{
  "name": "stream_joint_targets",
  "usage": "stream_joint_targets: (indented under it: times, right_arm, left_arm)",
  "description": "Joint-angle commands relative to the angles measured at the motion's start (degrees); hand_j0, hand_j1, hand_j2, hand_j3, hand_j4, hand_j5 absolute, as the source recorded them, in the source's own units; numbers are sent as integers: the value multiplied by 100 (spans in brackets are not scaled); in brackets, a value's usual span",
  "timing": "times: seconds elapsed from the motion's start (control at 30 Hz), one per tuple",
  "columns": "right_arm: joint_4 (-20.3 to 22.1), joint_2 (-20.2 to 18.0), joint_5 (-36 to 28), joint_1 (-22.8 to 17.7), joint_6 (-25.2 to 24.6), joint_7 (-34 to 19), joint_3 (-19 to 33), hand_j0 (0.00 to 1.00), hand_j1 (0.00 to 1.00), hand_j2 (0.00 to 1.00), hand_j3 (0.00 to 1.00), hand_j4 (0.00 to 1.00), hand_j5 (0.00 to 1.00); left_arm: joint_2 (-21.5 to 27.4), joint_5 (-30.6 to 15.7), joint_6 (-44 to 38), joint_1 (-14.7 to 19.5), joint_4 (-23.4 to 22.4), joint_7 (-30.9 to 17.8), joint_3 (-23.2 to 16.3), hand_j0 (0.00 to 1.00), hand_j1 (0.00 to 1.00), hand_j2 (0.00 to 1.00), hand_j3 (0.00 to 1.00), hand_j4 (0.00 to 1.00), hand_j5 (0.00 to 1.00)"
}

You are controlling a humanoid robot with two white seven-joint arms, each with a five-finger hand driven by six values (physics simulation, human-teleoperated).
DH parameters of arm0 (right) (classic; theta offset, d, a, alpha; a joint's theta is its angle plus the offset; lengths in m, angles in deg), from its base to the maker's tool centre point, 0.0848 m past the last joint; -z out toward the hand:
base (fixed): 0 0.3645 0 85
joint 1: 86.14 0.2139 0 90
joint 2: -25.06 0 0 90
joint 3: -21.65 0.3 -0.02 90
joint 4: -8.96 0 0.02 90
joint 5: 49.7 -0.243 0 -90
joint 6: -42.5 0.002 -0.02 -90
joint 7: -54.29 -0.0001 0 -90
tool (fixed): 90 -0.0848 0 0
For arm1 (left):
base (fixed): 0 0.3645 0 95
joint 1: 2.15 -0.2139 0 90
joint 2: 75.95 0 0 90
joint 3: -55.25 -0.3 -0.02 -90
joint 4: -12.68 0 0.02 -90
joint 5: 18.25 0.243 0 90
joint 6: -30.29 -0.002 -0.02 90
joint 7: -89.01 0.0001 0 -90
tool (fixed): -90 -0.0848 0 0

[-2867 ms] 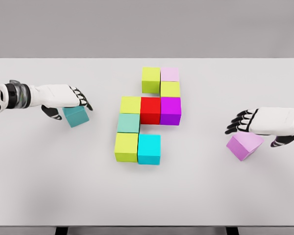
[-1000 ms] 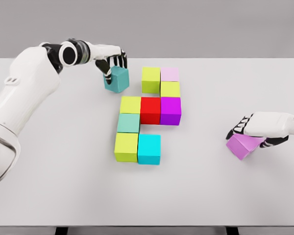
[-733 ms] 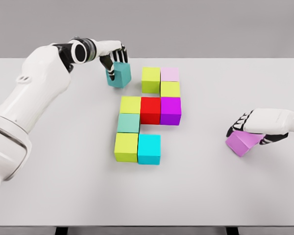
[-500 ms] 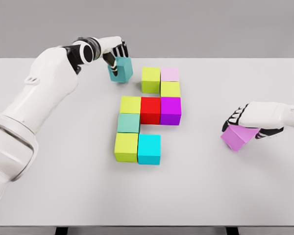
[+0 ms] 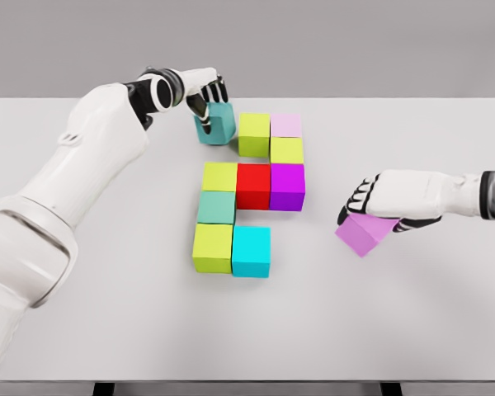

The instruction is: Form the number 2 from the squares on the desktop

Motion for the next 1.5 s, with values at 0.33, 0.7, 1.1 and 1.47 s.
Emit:
stream_joint_targets:
  times: [0.33, 0.7, 1.1, 1.47]
  right_arm:
    - [260, 580, -38, 536, -14, 4, -658, 57, 57, 57, 57, 57, 57]
    - [260, 651, -20, 721, -14, 4, -905, 100, 100, 100, 100, 100, 100]
    - [164, -113, -407, 844, -14, 4, -439, 100, 100, 100, 100, 100, 100]
    - [14, -246, -108, 176, -14, 4, -395, 100, 100, 100, 100, 100, 100]
  left_arm:
    - [-54, 15, 1, -35, 0, 27, 9, 50, 50, 50, 50, 50, 50]
    - [-36, -11, 36, -44, -9, 36, 9, 93, 93, 93, 93, 93, 93]
    - [183, -318, 396, -44, 79, 1, 9, 100, 100, 100, 100, 100, 100]
    - [1019, -494, 2304, -220, -9, -61, -201, 100, 100, 100, 100, 100, 100]
